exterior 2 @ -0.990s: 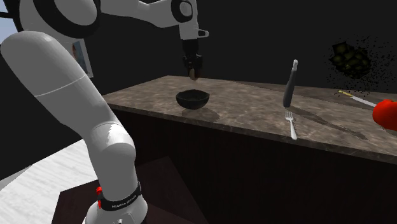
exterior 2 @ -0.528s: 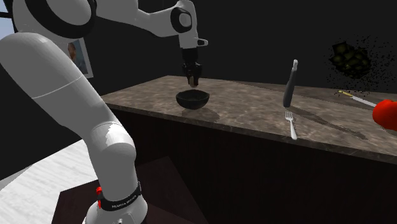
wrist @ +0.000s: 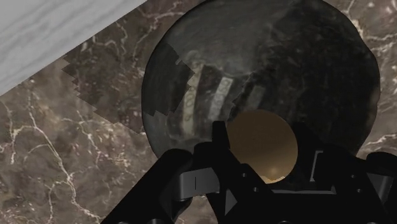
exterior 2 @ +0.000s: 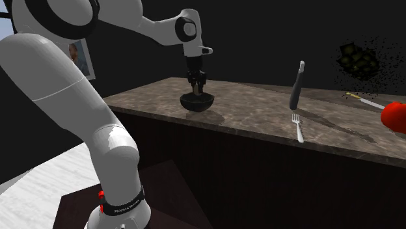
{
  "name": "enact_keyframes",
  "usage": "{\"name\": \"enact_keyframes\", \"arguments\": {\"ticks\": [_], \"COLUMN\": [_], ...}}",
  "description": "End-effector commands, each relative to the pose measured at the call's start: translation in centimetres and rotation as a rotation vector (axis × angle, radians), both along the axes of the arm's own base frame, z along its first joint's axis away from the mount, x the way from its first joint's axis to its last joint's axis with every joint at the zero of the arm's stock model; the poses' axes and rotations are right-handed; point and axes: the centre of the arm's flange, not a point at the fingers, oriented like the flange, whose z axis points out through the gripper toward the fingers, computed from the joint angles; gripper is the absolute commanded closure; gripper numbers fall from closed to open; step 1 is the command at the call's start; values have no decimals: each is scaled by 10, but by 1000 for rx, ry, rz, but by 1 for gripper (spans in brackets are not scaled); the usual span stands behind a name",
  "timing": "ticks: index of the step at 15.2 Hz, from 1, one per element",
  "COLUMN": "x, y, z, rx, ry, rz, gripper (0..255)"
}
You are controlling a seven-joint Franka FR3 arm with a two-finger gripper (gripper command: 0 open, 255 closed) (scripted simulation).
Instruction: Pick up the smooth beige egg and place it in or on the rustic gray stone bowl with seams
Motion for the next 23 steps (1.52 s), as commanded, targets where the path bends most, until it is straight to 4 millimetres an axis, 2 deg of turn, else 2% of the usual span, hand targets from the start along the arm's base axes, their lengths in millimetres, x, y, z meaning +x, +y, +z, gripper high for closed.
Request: {"name": "enact_keyframes", "arguments": {"ticks": [1,5,6,11,15,23], "x": [0,0,0,0,-4,-4], "y": [0,0,0,0,3,3], "z": [0,0,0,0,49,49], "rx": [0,0,0,0,0,0], "ry": [0,0,0,0,0,0], "rz": [0,0,0,0,0,0], "gripper": [255,255,0,0,0,0]}}
